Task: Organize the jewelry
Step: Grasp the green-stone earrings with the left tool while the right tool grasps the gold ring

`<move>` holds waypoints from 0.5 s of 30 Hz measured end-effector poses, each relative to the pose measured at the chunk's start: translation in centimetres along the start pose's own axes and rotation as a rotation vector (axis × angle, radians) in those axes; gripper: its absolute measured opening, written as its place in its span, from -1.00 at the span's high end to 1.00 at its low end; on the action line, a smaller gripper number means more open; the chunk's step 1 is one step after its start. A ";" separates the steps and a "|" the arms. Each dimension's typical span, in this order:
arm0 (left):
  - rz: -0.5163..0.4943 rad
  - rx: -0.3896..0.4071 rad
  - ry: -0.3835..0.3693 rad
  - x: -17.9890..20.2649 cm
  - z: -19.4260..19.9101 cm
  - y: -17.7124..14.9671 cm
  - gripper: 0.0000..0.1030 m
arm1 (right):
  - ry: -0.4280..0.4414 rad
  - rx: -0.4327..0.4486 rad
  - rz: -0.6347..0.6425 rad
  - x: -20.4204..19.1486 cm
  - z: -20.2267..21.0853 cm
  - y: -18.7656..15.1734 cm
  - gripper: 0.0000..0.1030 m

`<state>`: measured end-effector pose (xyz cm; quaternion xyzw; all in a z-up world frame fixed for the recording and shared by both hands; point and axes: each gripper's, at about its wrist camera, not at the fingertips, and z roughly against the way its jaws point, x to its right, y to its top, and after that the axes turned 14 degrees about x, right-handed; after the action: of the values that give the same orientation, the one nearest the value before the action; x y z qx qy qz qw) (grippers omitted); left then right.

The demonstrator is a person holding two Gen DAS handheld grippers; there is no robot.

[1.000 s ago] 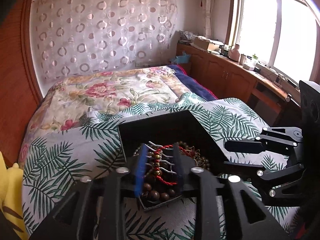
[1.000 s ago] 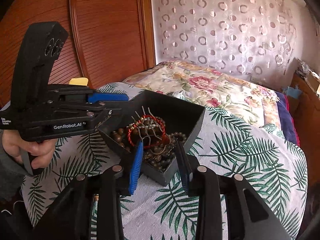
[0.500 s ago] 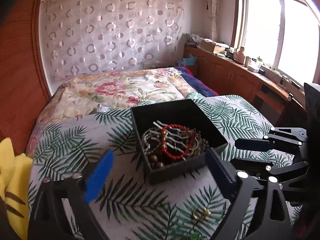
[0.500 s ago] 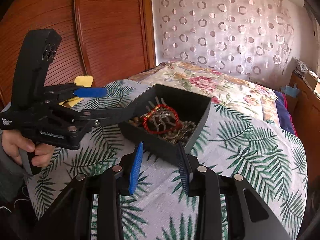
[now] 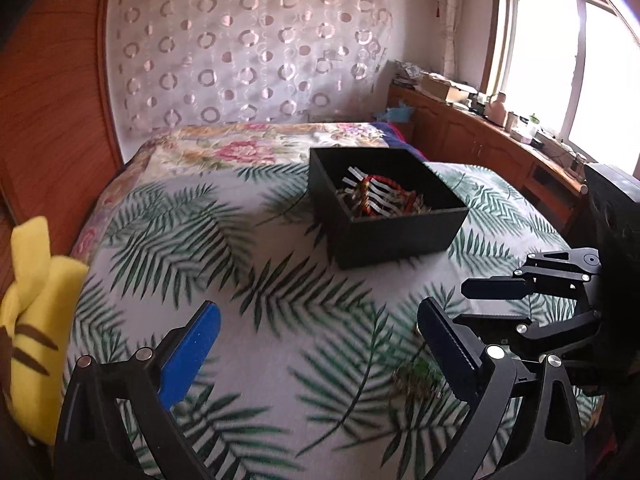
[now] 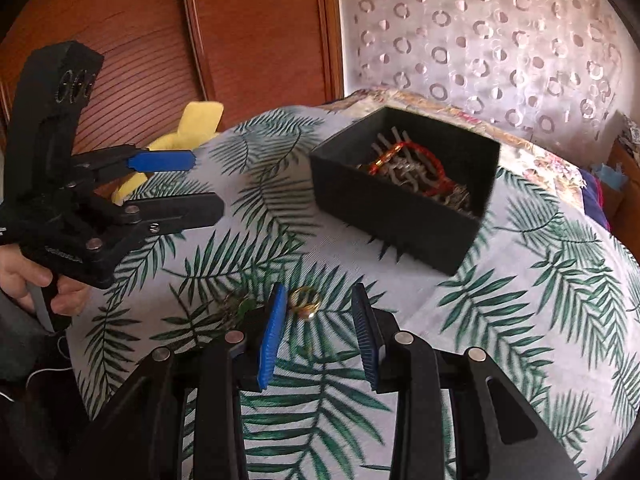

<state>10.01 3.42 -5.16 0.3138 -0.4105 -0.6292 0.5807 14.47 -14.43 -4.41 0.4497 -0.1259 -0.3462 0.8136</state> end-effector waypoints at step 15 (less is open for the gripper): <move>0.003 -0.045 -0.002 -1.2 1.5 -2.3 -0.85 | -0.028 -0.080 0.095 -1.8 -2.8 -0.4 0.61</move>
<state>7.75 4.77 -6.58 0.2993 -0.3975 -0.6377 0.5879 14.44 -11.52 -6.16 0.4054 -0.1445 -0.3180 0.8448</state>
